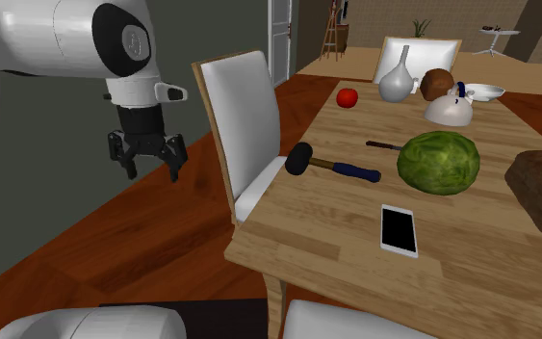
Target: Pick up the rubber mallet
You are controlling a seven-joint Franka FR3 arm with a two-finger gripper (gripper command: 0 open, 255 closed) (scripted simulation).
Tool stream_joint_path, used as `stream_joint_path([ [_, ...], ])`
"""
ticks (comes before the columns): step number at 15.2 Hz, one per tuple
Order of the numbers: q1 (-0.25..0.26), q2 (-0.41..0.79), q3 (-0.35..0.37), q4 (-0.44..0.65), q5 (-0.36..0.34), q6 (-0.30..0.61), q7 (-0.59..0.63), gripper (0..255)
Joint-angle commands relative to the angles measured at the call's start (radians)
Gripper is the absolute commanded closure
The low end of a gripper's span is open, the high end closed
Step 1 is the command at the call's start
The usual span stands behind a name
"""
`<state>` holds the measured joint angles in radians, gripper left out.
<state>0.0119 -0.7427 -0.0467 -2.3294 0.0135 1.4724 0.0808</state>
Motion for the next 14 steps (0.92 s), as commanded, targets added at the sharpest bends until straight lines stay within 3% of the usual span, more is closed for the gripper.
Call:
stream_joint_path([
  [1,0.000,0.000,0.000,0.000,0.000,0.000,0.000,0],
  [8,-0.005,-0.037,-0.163,-0.063,-0.176,0.061,-0.319,0],
  [14,0.002,0.004,-0.317,-0.057,-0.313,0.152,-0.588,0],
])
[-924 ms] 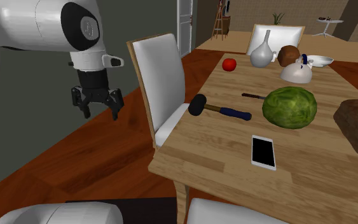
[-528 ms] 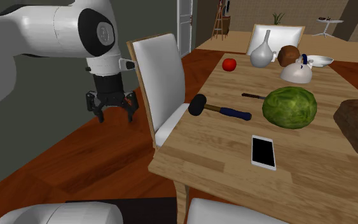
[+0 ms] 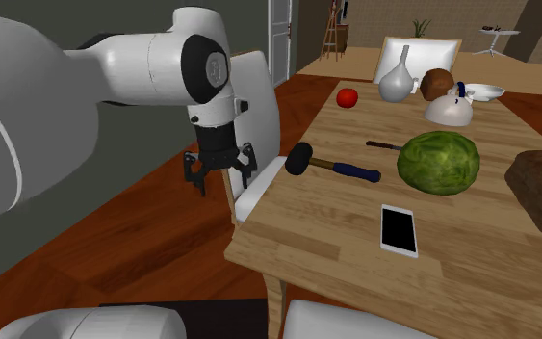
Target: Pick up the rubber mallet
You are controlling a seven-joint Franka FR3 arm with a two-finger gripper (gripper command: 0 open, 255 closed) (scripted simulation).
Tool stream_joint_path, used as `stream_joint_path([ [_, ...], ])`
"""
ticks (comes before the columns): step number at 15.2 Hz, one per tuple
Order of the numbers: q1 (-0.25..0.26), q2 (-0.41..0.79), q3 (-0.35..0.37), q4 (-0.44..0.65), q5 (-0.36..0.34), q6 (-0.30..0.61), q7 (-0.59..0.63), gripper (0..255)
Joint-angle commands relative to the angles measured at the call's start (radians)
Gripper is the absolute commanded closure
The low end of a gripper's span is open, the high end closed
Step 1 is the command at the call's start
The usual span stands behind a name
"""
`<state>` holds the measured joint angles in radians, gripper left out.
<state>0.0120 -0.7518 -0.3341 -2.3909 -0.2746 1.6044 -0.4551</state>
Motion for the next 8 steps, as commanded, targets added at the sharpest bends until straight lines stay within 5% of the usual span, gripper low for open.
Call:
stream_joint_path([
  [1,0.005,0.026,-0.056,0.011,-0.044,0.038,-0.096,0],
  [8,0.057,0.165,-0.251,0.101,-0.132,0.181,-0.406,0],
])
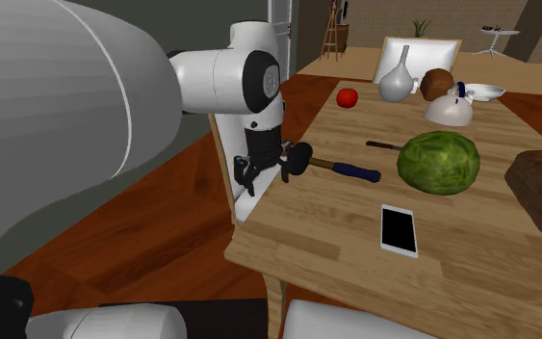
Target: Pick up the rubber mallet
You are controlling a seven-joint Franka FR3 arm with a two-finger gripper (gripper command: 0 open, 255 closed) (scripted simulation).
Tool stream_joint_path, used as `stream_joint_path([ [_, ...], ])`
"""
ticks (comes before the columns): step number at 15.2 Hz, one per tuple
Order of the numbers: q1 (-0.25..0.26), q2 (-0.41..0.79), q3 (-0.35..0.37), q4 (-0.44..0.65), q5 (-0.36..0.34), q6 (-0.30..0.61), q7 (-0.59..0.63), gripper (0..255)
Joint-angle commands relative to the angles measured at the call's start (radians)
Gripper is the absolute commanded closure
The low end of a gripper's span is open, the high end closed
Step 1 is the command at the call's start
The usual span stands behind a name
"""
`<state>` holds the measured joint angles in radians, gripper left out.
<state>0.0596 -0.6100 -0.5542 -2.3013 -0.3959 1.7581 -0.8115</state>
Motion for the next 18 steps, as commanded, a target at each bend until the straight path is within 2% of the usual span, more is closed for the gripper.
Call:
stream_joint_path([
  [1,0.021,0.049,-0.060,0.030,-0.015,0.049,-0.095,0],
  [6,0.101,0.203,-0.218,0.144,0.011,0.157,-0.333,0],
  [10,0.186,0.367,-0.365,0.258,0.111,0.239,-0.556,0],
  [12,0.228,0.474,-0.445,0.322,0.207,0.274,-0.690,0],
  [14,0.248,0.609,-0.514,0.394,0.348,0.298,-0.850,0],
  [16,0.208,0.756,-0.531,0.476,0.512,0.298,-1.015,0],
  [18,0.115,0.873,-0.483,0.568,0.636,0.281,-1.143,0],
])
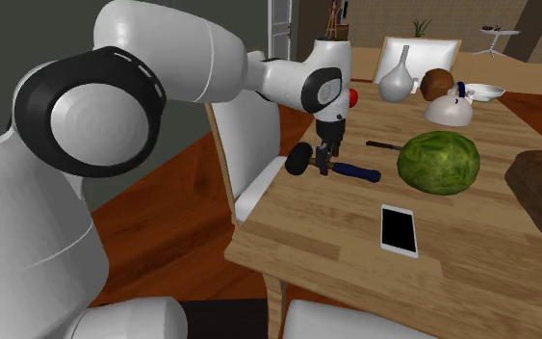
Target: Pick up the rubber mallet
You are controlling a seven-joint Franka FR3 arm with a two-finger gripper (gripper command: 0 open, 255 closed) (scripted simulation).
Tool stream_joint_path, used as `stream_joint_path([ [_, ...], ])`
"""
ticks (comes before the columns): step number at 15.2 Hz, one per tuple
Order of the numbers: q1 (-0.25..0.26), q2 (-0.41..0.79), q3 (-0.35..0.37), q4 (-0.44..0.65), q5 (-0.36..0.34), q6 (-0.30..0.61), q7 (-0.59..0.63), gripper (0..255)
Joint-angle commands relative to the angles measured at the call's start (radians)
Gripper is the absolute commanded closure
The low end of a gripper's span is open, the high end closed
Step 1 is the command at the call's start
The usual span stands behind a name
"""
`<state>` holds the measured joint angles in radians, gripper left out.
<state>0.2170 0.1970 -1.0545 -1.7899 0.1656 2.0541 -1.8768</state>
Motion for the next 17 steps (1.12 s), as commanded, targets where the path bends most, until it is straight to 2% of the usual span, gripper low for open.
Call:
stream_joint_path([
  [1,-0.089,0.116,0.044,0.106,0.123,-0.027,-0.130,0],
  [3,-0.181,0.204,0.103,0.209,0.200,-0.053,-0.215,0],
  [4,-0.206,0.228,0.119,0.241,0.219,-0.062,-0.236,0],
  [13,-0.204,0.247,0.136,0.161,0.243,0.029,-0.256,0],
  [14,-0.204,0.247,0.136,0.162,0.243,0.029,-0.256,255],
  [17,-0.205,0.247,0.137,0.163,0.243,0.028,-0.256,255],
])
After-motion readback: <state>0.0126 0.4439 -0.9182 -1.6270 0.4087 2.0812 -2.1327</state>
